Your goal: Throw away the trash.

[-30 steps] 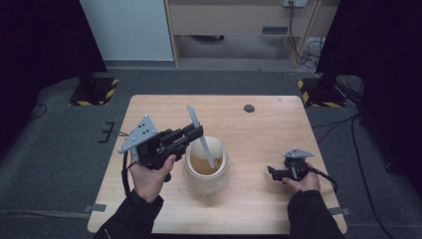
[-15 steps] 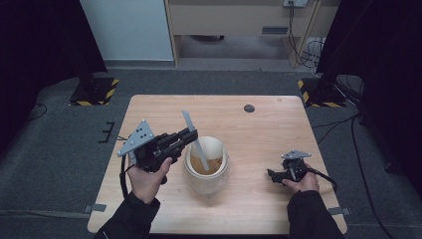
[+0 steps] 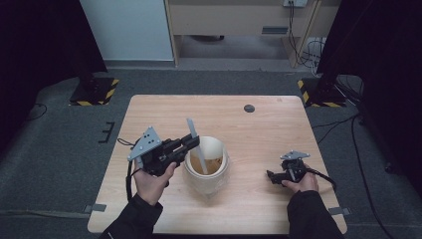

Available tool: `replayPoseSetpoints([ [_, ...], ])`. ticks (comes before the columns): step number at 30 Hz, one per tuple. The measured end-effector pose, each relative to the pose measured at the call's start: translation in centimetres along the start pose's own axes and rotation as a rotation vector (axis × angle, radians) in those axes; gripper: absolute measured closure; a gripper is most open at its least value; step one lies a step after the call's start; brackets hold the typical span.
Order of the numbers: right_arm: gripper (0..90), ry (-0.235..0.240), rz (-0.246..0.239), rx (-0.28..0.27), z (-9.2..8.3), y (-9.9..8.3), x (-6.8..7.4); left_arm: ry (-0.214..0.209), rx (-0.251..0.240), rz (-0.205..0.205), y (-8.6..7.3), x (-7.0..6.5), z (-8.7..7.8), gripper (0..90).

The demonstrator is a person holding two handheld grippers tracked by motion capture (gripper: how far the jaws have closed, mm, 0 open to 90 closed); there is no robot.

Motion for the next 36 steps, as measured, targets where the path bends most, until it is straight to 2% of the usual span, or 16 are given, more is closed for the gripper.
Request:
replayPoseSetpoints([
  [21, 12.1, 0.007, -0.009, -0.002, 0.0, -0.1, 0.1, -0.002, 0.115, -0.025, -4.1, 0.2, 1.3, 79.9],
  [31, 12.0, 0.01, -0.009, 0.0, 0.0, -0.1, 0.1, -0.008, 0.141, -0.053, -5.2, 0.7, 0.9, 79.3],
  [36, 12.0, 0.013, -0.006, -0.001, 0.0, -0.1, 0.1, -0.012, 0.146, -0.05, -5.6, 0.8, 0.4, 73.1],
])
Point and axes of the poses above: each handheld gripper's, and its own axes: z roughly forward along the jaws, y roughly out of its top, x roughly to its left, the point moved 6 cm from there along z, roughly forward along the jaws, and after that the axes turned 14 degrees about x, right-handed, at the moved point
